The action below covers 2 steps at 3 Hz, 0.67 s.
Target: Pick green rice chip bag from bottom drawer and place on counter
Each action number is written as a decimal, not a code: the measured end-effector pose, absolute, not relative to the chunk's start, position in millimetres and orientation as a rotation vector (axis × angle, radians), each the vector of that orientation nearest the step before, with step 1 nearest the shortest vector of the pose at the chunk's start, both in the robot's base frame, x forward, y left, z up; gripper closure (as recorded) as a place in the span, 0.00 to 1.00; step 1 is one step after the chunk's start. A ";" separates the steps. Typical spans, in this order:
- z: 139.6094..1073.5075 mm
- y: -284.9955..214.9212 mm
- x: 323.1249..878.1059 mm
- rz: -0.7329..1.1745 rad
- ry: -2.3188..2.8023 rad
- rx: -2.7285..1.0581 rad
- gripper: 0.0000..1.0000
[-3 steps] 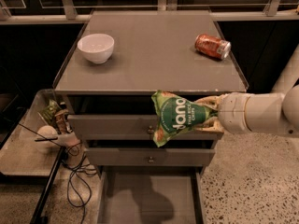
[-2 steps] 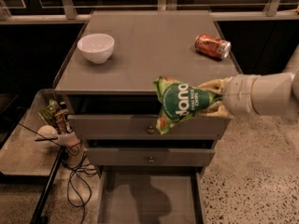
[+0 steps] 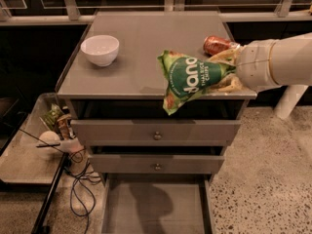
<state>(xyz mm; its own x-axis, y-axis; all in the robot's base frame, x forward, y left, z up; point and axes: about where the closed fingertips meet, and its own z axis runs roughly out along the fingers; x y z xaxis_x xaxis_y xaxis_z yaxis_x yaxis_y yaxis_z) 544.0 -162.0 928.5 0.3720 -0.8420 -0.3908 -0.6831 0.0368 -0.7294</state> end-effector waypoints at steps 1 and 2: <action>931.0 -147.5 568.6 -0.208 1.339 -1.734 1.00; 927.6 -134.1 615.5 -0.190 1.340 -1.786 1.00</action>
Offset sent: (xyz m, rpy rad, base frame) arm 0.1426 0.0613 0.0008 -0.0940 0.0617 0.1179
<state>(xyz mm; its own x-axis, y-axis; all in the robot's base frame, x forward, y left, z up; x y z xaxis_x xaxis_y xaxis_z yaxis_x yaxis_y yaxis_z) 615.5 -134.1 927.6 0.4089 -0.8390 -0.3590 -0.7061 -0.0416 -0.7069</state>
